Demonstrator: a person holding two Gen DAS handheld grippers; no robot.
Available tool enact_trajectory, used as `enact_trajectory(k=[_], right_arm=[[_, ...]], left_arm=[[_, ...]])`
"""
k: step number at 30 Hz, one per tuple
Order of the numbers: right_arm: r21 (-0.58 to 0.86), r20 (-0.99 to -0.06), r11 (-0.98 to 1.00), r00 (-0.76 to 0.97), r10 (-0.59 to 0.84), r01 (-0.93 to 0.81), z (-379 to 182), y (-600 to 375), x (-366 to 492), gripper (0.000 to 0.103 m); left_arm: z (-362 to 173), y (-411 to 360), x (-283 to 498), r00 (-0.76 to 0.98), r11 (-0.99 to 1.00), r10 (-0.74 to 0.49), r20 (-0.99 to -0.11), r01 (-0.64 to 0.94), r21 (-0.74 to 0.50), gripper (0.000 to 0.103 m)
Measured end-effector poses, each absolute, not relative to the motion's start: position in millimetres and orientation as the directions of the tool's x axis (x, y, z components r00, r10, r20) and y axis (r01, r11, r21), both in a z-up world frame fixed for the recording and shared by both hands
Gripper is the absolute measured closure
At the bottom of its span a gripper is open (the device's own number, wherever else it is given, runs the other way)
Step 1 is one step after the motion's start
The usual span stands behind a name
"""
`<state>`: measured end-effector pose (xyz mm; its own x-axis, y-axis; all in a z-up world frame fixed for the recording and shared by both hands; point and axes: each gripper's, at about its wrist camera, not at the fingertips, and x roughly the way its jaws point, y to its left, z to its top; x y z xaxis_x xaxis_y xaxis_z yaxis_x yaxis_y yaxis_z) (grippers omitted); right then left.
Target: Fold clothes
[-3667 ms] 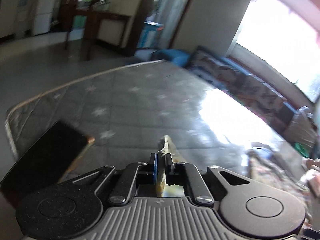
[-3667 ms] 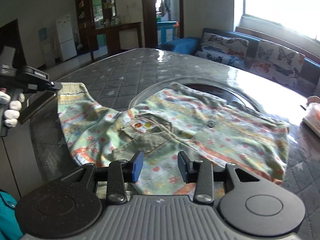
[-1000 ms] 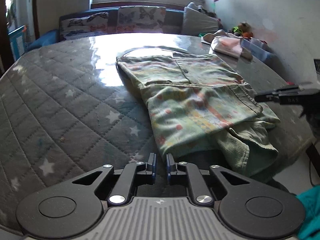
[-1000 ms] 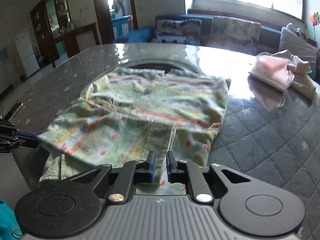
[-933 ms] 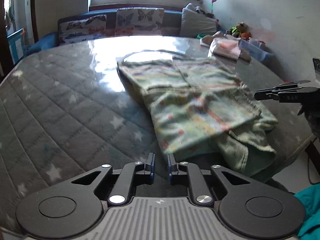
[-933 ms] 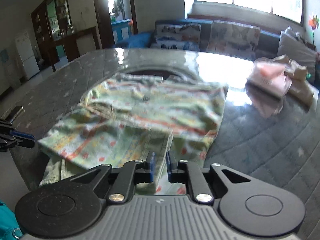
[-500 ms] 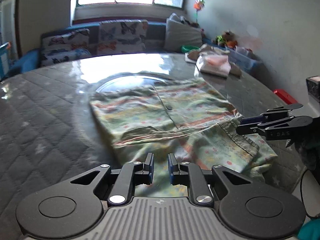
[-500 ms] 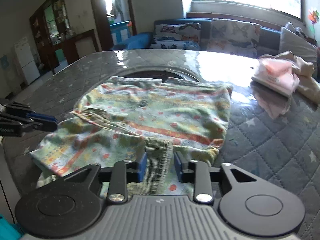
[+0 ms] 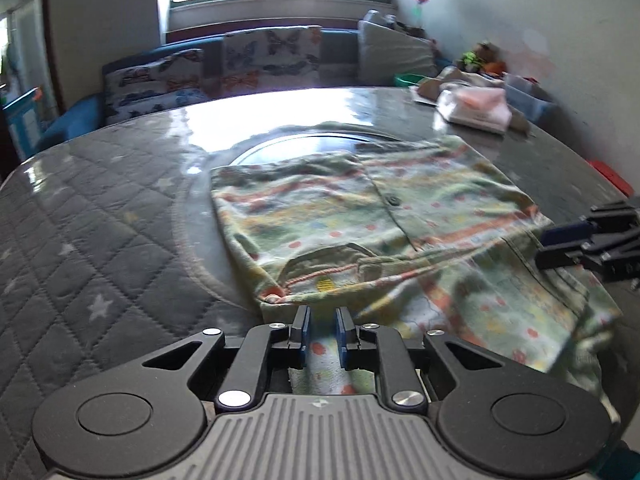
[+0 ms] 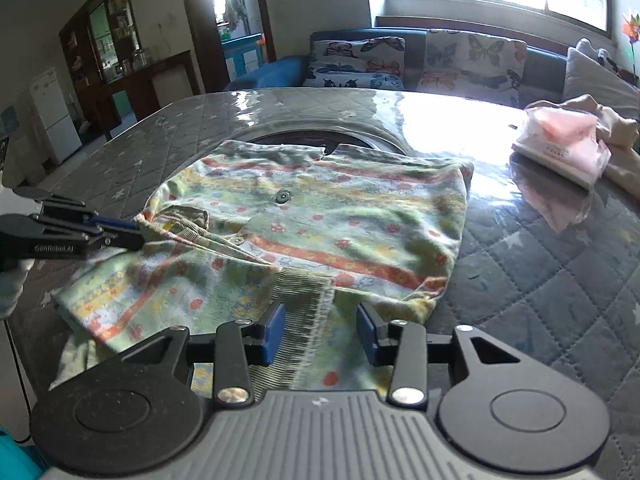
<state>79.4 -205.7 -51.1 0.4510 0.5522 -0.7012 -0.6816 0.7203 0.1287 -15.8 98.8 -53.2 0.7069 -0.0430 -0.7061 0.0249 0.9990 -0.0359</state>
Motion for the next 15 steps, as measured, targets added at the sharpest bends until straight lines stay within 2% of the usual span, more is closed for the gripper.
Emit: enact_trajectory(k=[5, 10, 15], right_arm=[[0.121, -0.708, 0.718, 0.447, 0.547, -0.686, -56, -205, 81, 0.063], [0.118, -0.688, 0.713, 0.461, 0.56, -0.691, -51, -201, 80, 0.063], [0.108, -0.688, 0.69, 0.447, 0.571, -0.715, -51, -190, 79, 0.063]], left_arm=[[-45, 103, -21, 0.717, 0.997, -0.016, -0.697, -0.039, -0.062, 0.087], [-39, 86, -18, 0.729, 0.995, -0.096, -0.677, 0.061, -0.076, 0.087], [-53, 84, -3, 0.708, 0.996, -0.084, -0.701, 0.068, -0.051, 0.085]])
